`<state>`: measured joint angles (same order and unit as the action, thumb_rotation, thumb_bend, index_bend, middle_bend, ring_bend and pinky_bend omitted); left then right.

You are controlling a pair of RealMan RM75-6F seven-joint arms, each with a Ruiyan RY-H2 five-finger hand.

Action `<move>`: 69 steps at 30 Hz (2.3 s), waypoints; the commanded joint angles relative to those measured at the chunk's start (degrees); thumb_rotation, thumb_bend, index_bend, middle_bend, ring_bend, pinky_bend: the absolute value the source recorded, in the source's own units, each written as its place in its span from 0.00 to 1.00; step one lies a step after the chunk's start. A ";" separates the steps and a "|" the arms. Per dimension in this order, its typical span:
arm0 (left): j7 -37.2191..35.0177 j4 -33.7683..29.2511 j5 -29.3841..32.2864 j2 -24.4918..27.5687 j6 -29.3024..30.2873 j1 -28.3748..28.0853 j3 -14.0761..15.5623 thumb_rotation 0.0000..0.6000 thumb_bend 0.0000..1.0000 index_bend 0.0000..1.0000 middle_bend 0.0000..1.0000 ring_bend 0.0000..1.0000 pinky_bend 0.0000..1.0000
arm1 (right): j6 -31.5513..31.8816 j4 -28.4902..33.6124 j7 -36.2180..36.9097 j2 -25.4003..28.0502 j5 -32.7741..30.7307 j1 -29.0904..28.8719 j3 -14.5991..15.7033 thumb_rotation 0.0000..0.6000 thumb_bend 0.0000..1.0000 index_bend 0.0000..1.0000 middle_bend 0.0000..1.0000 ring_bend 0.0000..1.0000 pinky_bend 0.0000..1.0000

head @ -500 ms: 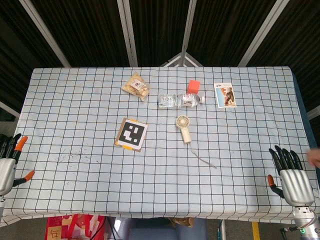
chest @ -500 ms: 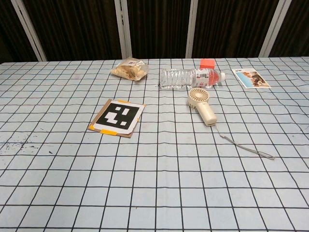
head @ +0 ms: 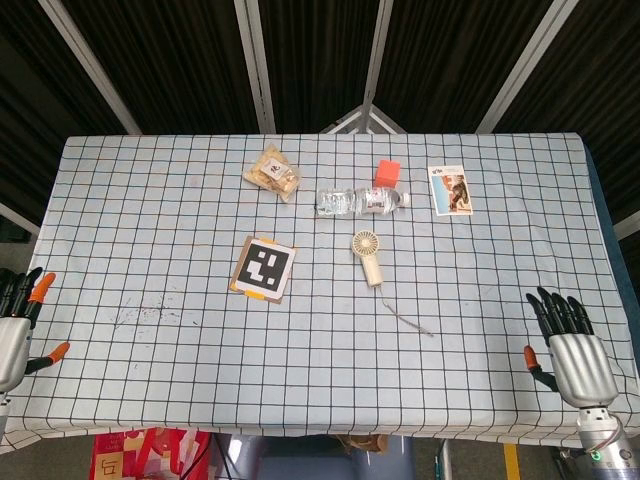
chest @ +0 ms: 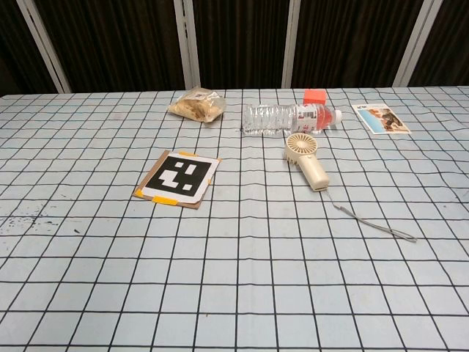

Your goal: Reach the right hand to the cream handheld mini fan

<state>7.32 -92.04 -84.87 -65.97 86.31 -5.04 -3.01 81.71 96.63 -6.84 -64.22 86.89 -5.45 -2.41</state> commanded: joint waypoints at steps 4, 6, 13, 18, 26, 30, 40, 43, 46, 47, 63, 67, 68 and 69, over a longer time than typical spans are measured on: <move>-0.72 -0.17 0.31 0.31 -0.56 -0.25 -0.18 1.00 0.09 0.00 0.00 0.00 0.00 | -5.98 3.06 -2.51 -1.61 -3.35 -6.12 -4.78 1.00 0.48 0.00 0.45 0.50 0.52; -0.96 -0.19 0.05 0.42 -0.54 -0.29 -0.13 1.00 0.09 0.00 0.00 0.00 0.00 | -9.13 3.67 -3.97 -3.31 -6.33 -8.86 -6.92 1.00 0.48 0.00 0.61 0.65 0.63; -2.53 0.01 -0.33 0.74 -0.81 -0.53 -0.12 1.00 0.09 0.00 0.00 0.00 0.00 | -19.97 3.57 -13.33 -10.86 -18.51 -18.39 -11.26 1.00 0.71 0.00 0.84 0.88 0.78; -3.51 -0.14 0.48 1.22 -1.61 -0.69 -0.27 1.00 0.09 0.00 0.00 0.00 0.00 | -24.42 0.63 -18.46 -16.90 -25.81 -23.60 -12.21 1.00 0.79 0.00 0.85 0.90 0.79; -5.10 -0.12 1.33 1.82 -3.15 -1.25 -0.45 1.00 0.09 0.00 0.00 0.00 0.00 | -27.07 -5.00 -23.84 -24.63 -33.61 -29.51 -12.49 1.00 0.81 0.00 0.85 0.90 0.79; -5.82 -0.38 1.56 2.15 -3.63 -1.34 -0.40 1.00 0.09 0.00 0.00 0.00 0.00 | -27.73 -7.64 -24.49 -26.82 -36.83 -31.02 -12.49 1.00 0.81 0.00 0.85 0.90 0.79; -6.10 -0.84 2.05 2.34 -4.66 -1.85 -0.48 1.00 0.09 0.00 0.00 0.00 0.00 | -28.39 -11.93 -24.70 -29.86 -41.17 -33.45 -12.08 1.00 0.82 0.00 0.85 0.90 0.79; -6.04 -0.92 2.18 2.34 -4.86 -1.94 -0.46 1.00 0.09 0.00 0.00 0.00 0.00 | -28.42 -12.32 -24.34 -30.07 -41.88 -33.87 -12.14 1.00 0.82 0.00 0.85 0.90 0.79; -5.86 -1.03 2.25 2.32 -5.01 -2.04 -0.47 1.00 0.09 0.00 0.00 0.00 0.00 | -28.41 -12.47 -23.88 -30.20 -42.27 -34.15 -12.20 1.00 0.82 0.00 0.85 0.90 0.79; -5.82 -1.06 2.28 2.30 -5.05 -2.09 -0.49 1.00 0.09 0.00 0.00 0.00 0.00 | -28.37 -12.56 -23.71 -30.26 -42.34 -34.29 -12.16 1.00 0.82 0.00 0.85 0.90 0.79; -5.88 -1.24 2.51 2.29 -5.17 -2.29 -0.56 1.00 0.09 0.00 0.00 0.00 0.00 | -28.29 -14.08 -22.75 -31.16 -43.40 -35.82 -11.30 1.00 0.82 0.00 0.85 0.90 0.79; -5.91 -1.25 2.55 2.29 -5.12 -2.27 -0.56 1.00 0.09 0.00 0.00 0.00 0.00 | -28.34 -14.40 -22.66 -31.42 -43.77 -36.13 -11.22 1.00 0.82 0.00 0.85 0.90 0.79; -5.93 -1.26 2.57 2.29 -5.11 -2.27 -0.56 1.00 0.09 0.00 0.00 0.00 0.00 | -28.35 -14.49 -22.68 -31.50 -43.85 -36.21 -11.14 1.00 0.82 0.00 0.85 0.90 0.79; -5.93 -1.25 2.58 2.29 -5.10 -2.27 -0.57 1.00 0.09 0.00 0.00 0.00 0.00 | -28.34 -14.54 -22.71 -31.57 -43.91 -36.29 -11.06 1.00 0.82 0.00 0.85 0.90 0.79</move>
<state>1.40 -93.29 -82.29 -63.68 81.21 -7.31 -3.58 53.38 82.12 -29.53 -95.76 43.01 -41.71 -13.50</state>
